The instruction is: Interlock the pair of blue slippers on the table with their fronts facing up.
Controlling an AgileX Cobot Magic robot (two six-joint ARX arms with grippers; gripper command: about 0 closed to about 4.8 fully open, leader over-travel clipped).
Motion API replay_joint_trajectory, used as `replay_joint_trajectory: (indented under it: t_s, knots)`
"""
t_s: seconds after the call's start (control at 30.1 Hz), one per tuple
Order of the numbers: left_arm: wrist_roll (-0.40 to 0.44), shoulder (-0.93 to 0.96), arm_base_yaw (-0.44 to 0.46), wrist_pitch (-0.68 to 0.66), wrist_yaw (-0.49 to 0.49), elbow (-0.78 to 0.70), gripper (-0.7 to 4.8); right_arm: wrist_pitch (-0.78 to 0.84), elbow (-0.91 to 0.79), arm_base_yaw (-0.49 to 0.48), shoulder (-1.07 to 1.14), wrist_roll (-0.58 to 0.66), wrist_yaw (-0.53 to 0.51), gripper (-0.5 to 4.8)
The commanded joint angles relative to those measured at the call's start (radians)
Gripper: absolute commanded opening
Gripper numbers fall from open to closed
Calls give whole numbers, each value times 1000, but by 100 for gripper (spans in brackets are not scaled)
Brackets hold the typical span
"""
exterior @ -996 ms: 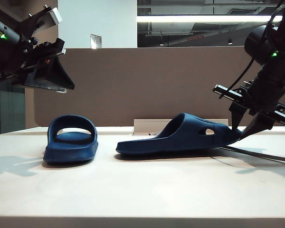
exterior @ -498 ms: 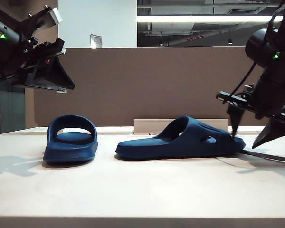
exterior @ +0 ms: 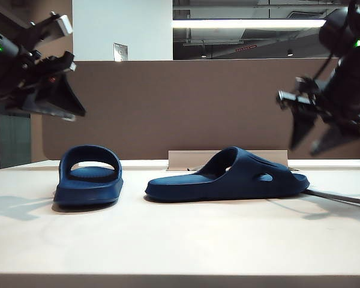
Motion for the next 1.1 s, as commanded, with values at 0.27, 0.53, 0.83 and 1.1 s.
replay_joint_trajectory:
  t_s: [0.27, 0.53, 0.83, 1.1]
  knots:
    - [-28, 19, 238, -101, 303, 163, 132, -47, 179, 35, 0, -85, -410, 203]
    - [-75, 231, 296, -206, 439, 336, 222, -140, 236, 68, 0, -160, -430, 203]
    - [-51, 509, 296, -451, 486, 668, 224, -212, 240, 94, 0, -334, -446, 203]
    - [5, 707, 298, -657, 477, 932, 225, -225, 243, 144, 0, -406, -405, 203]
